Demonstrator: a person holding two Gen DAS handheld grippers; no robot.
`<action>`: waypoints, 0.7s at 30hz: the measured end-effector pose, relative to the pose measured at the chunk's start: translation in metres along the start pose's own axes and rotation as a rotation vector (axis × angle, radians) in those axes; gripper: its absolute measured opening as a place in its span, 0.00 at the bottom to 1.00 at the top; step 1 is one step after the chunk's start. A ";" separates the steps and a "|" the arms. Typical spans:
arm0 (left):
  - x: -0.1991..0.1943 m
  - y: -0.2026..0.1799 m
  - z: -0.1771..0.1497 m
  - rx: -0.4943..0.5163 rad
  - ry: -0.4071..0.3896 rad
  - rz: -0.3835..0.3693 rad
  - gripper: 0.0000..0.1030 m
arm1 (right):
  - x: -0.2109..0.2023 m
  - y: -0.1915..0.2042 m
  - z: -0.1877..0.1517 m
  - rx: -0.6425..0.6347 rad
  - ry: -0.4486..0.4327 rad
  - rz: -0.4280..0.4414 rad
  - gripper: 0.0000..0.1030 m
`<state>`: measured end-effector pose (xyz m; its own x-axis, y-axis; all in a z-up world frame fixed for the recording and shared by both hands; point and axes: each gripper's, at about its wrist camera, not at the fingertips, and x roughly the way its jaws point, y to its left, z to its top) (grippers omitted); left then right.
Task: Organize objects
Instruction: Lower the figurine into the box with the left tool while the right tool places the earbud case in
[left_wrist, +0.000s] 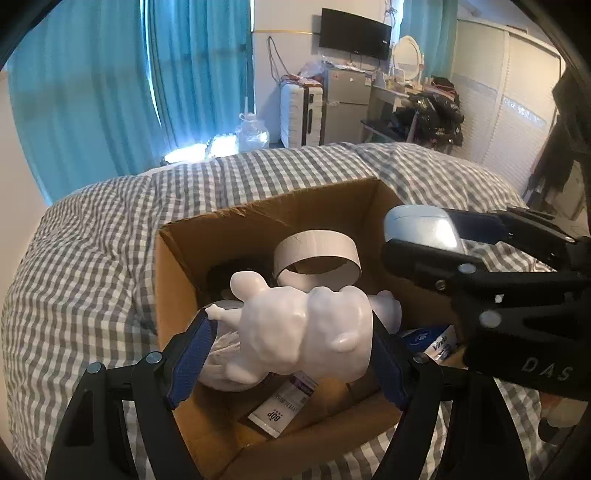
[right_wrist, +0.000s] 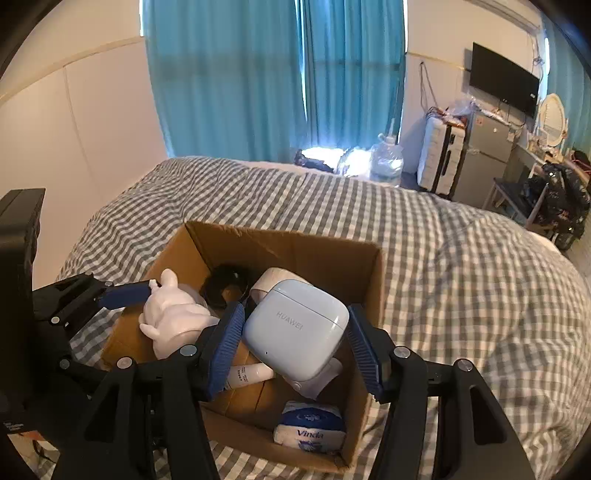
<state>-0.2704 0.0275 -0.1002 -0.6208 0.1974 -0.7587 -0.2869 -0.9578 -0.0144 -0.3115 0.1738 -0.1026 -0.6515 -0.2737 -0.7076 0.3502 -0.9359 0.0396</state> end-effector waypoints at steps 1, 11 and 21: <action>0.001 -0.001 0.000 -0.001 0.000 -0.002 0.78 | 0.000 0.001 -0.003 0.000 0.003 0.000 0.55; 0.014 -0.002 0.003 0.009 -0.006 0.004 0.78 | 0.011 -0.002 -0.008 0.000 0.027 -0.012 0.56; 0.017 -0.007 -0.002 0.033 0.010 -0.021 0.90 | 0.002 -0.003 -0.005 0.005 -0.004 -0.011 0.72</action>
<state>-0.2774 0.0376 -0.1149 -0.6069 0.2154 -0.7650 -0.3243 -0.9459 -0.0091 -0.3106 0.1772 -0.1078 -0.6582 -0.2639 -0.7051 0.3391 -0.9401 0.0354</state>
